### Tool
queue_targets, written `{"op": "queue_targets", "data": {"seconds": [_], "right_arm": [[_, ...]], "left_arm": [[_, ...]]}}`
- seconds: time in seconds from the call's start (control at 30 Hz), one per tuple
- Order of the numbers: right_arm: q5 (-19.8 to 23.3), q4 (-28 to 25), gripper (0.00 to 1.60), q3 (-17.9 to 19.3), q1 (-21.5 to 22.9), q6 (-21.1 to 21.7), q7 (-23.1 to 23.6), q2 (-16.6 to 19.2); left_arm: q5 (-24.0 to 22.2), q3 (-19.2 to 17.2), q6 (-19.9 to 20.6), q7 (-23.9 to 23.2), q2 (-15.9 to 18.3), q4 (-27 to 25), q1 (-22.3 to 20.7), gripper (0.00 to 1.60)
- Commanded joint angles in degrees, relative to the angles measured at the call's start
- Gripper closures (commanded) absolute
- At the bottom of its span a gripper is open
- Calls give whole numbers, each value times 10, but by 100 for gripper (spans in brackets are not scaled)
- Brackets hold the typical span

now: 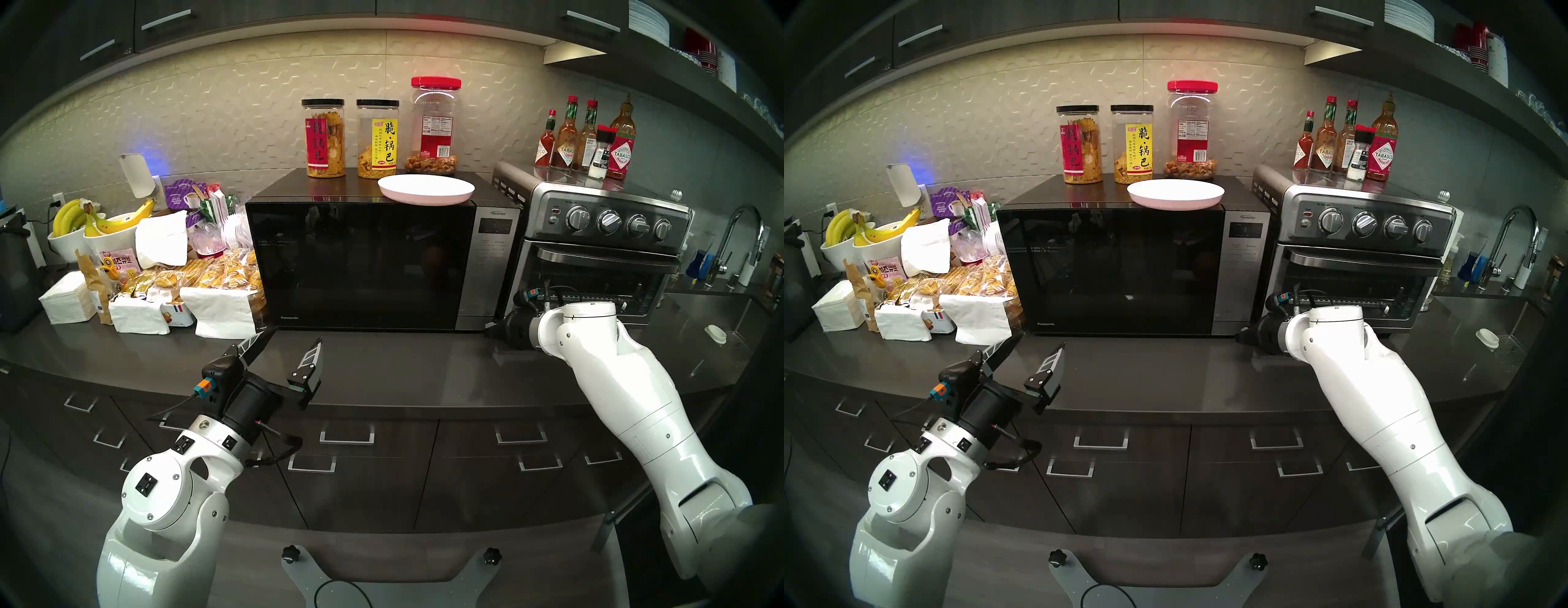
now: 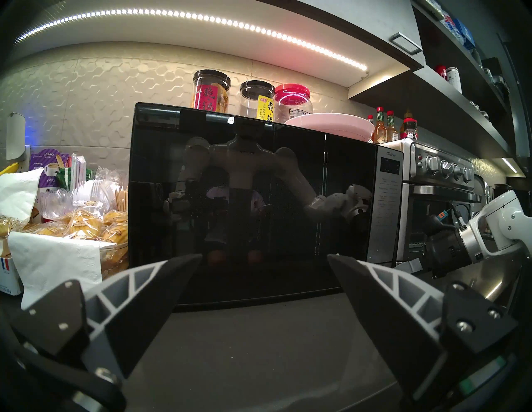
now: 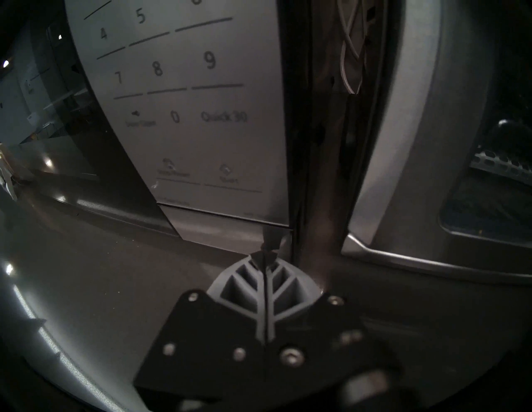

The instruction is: Open the microwave, put the plate inside, and close the door

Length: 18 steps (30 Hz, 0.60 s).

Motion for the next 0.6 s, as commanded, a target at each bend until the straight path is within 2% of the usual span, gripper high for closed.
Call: {"op": "queue_targets", "data": {"seconds": [0.0, 0.57], "right_arm": [[1, -10, 160, 5, 11, -6, -3, -6], [-16, 11, 160, -11, 20, -31, -13, -23]], "left_arm": [[0, 1, -1, -1, 1, -12, 0, 0], [0, 1, -1, -1, 1, -12, 0, 0]]}}
